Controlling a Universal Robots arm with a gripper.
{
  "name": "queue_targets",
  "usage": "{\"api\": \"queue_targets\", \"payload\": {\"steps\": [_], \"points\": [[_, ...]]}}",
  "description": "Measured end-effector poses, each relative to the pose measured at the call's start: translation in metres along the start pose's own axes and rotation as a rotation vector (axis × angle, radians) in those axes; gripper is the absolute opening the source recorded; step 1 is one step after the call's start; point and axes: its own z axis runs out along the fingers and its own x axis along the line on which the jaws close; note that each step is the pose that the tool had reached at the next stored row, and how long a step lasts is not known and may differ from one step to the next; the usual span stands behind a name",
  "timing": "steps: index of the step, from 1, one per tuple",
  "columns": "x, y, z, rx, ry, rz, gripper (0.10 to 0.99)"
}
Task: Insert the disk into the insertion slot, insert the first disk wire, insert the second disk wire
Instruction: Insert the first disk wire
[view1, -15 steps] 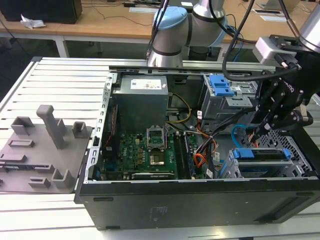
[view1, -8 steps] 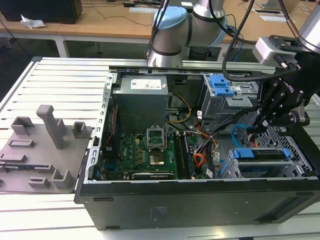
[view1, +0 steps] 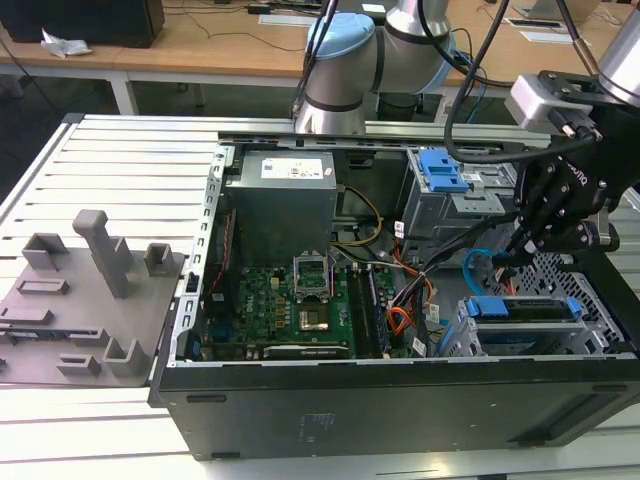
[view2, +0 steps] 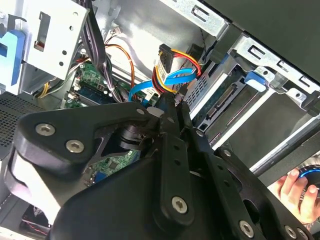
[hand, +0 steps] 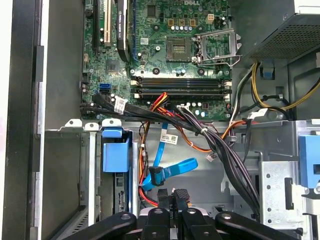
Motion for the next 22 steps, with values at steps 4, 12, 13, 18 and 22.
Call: {"api": "queue_targets", "payload": {"steps": [4,12,13,18,22], "points": [[0.0053,-0.0001,-0.0002,0.000,0.0003,0.000,0.161],[0.0178,-0.0003,-0.0005,0.000,0.0003,0.000,0.161],[0.0187,-0.0003,-0.0005,0.000,0.0003,0.000,0.161],[0.0273,-0.0004,-0.0007,0.000,0.0003,0.000,0.161],[0.0319,-0.0005,-0.0008,0.000,0.0003,0.000,0.161]]}}
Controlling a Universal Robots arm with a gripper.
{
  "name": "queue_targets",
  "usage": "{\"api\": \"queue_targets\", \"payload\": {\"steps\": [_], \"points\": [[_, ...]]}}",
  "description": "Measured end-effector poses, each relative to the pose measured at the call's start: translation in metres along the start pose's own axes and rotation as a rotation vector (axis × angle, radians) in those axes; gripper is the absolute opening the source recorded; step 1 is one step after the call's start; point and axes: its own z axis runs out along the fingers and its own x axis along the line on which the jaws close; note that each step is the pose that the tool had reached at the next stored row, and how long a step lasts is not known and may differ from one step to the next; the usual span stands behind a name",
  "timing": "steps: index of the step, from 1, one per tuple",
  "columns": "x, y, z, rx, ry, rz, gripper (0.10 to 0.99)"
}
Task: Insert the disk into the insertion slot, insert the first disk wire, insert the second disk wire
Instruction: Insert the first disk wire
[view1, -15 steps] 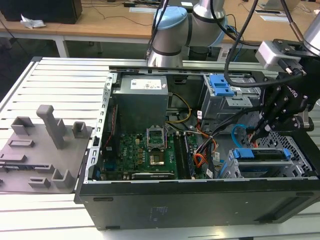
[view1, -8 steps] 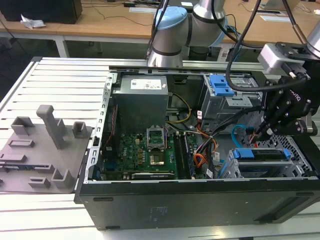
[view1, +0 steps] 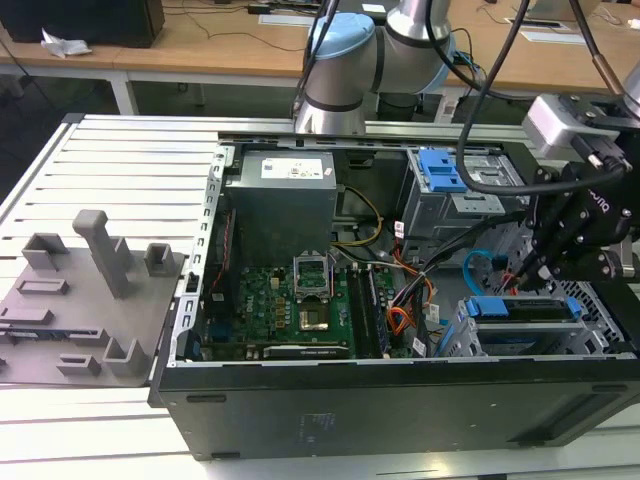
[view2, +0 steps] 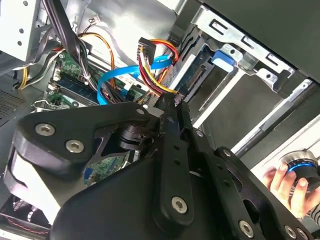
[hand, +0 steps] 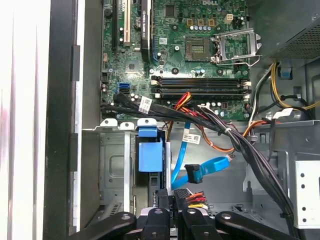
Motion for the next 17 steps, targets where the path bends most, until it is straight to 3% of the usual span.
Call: {"api": "queue_targets", "payload": {"steps": [10,17], "points": [[0.0083,-0.0009,-0.0002,0.000,0.0000,0.000,0.161],[0.0081,-0.0138,0.0028,-0.001,-0.0002,0.000,0.161]]}}
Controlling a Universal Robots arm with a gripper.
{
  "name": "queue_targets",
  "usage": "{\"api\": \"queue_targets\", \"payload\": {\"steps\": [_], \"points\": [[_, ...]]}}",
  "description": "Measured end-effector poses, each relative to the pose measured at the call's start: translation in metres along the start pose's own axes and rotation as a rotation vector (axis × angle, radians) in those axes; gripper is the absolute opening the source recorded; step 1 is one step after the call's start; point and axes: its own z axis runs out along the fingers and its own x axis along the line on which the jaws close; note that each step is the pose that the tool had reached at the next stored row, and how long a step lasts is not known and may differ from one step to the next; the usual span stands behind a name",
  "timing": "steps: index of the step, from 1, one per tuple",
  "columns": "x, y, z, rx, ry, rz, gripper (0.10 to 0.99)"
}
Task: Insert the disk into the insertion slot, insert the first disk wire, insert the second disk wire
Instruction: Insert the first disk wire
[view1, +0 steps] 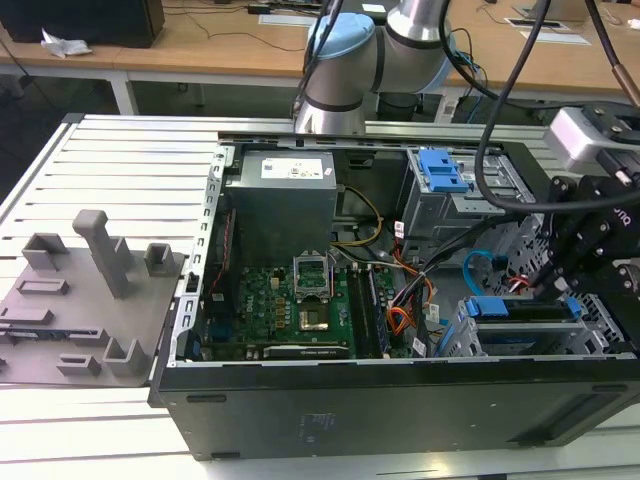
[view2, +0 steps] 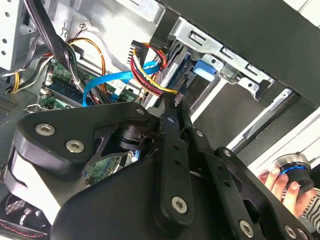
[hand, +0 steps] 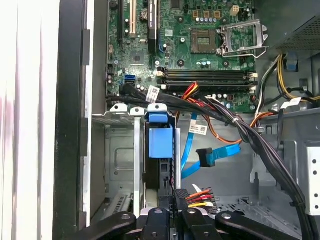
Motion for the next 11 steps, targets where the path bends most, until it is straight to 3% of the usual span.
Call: {"api": "queue_targets", "payload": {"steps": [5,11], "points": [[0.0000,-0.0004,0.0030,0.000,-0.0062,0.000,0.161],[0.0001,-0.0025,0.0076,0.000,-0.0065,-0.001,0.161]]}}
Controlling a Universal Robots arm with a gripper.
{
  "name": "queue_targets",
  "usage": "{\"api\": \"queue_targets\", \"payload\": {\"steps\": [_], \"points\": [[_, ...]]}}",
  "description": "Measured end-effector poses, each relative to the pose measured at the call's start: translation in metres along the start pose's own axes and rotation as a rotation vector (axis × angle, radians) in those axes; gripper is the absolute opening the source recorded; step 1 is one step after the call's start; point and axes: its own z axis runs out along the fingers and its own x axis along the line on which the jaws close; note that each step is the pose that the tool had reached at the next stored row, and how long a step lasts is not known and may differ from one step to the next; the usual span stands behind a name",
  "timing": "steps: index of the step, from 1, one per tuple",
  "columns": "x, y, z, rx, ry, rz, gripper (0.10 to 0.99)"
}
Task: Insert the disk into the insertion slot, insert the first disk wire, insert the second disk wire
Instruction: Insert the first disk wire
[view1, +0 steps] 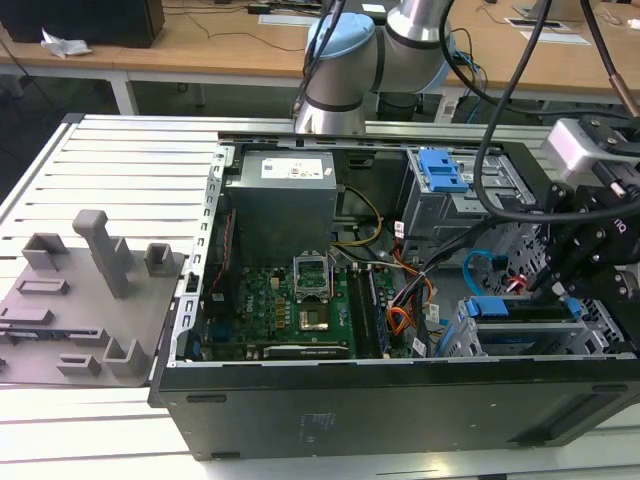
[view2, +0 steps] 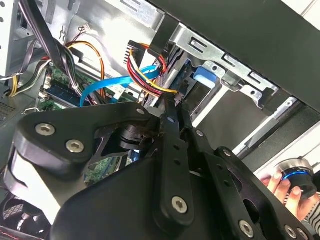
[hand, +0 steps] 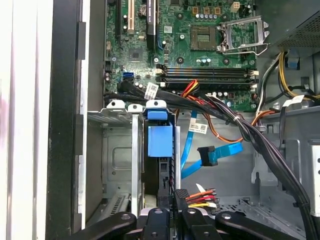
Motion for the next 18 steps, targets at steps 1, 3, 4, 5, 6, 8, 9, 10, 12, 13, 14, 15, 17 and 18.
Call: {"api": "queue_targets", "payload": {"steps": [1,3,4,5,6,8,9,10,12,13,14,15,17,18], "points": [[0.0000,-0.0003,0.0004,0.000,0.0000,0.000,0.161],[0.0000,-0.0011,0.0015,0.000,0.0003,0.000,0.161],[0.0000,-0.0014,0.0022,0.000,0.0003,0.000,0.161],[0.0001,-0.0017,0.0028,0.000,0.0001,0.000,0.161],[0.0000,-0.0019,0.0030,0.000,0.0002,0.000,0.161],[0.0000,-0.0020,0.0032,0.000,0.0000,0.000,0.161],[0.0000,-0.0020,0.0032,0.000,0.0000,0.000,0.161],[0.0000,-0.0020,0.0032,0.000,0.0000,0.000,0.161],[0.0000,-0.0021,0.0040,0.000,-0.0014,0.000,0.173],[0.0000,-0.0021,0.0038,0.000,-0.0012,0.000,0.173],[0.0000,-0.0021,0.0034,0.000,-0.0002,0.000,0.239],[-0.0001,-0.0018,0.0003,0.000,0.0004,0.000,0.239],[-0.0002,-0.0013,-0.0062,0.000,-0.0001,0.000,0.239],[-0.0003,-0.0009,-0.0104,0.000,0.0000,0.000,0.239]]}}
